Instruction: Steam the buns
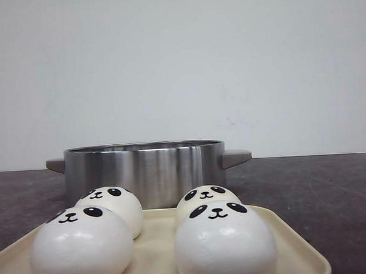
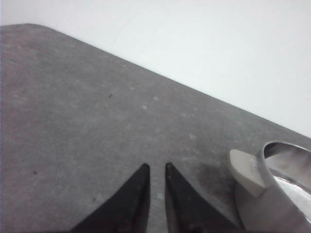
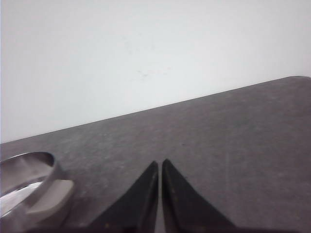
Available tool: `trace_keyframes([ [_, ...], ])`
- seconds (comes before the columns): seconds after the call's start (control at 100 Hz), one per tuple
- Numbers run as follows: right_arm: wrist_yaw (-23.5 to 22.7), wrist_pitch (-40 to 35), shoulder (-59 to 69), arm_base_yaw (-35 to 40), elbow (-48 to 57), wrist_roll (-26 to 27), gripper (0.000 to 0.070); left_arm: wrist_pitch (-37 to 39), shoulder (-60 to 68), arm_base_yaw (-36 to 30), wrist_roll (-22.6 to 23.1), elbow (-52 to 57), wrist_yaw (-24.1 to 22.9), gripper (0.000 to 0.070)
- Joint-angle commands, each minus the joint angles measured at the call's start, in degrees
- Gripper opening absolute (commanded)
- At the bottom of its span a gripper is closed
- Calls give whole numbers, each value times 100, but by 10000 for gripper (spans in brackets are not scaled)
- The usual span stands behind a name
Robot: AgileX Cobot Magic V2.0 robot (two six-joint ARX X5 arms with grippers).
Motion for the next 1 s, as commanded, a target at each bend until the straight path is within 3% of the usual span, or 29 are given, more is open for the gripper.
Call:
trace_keyframes([
  [0.0,-232,90,-4,4,107,192,6,-4,-7,7,-238,190,315,12],
  [0.11,-804,31,33,4,612,372,4,-476,105,7,-299,791,1222,13],
  [0.21,-949,-234,387,4,1427,260,4,-1043,570,4,-264,1585,1757,13],
  [0.29,-953,-702,957,4,2273,-149,4,-1390,1132,-33,-35,2321,1781,13],
  [0.51,-1180,-1976,2837,127,4524,-1029,4,-1482,2776,-350,1257,4227,1856,13],
  [0.71,-1545,-2076,3956,389,5523,-1097,4,-2131,4035,-540,1375,5681,1884,22],
  [0.75,-1545,-2068,4083,498,5593,-1075,7,-2337,4201,-636,1377,5908,1884,64],
  [0.79,-1545,-2022,4192,638,5624,-1058,42,-2538,4336,-728,1379,6107,1884,172],
  [0.87,-1532,-1976,4332,997,5626,-1021,287,-2804,4498,-872,1373,6330,1886,502],
  [0.9,-1517,-1980,4382,1147,5626,-1021,370,-2830,4524,-914,1351,6347,1906,585],
  [0.94,-1471,-1982,4448,1355,5626,-1023,434,-2850,4551,-960,1340,6347,1934,630],
  [0.99,-1355,-1976,4538,1615,5626,-1025,445,-2966,4562,-1012,1335,6347,1952,634],
])
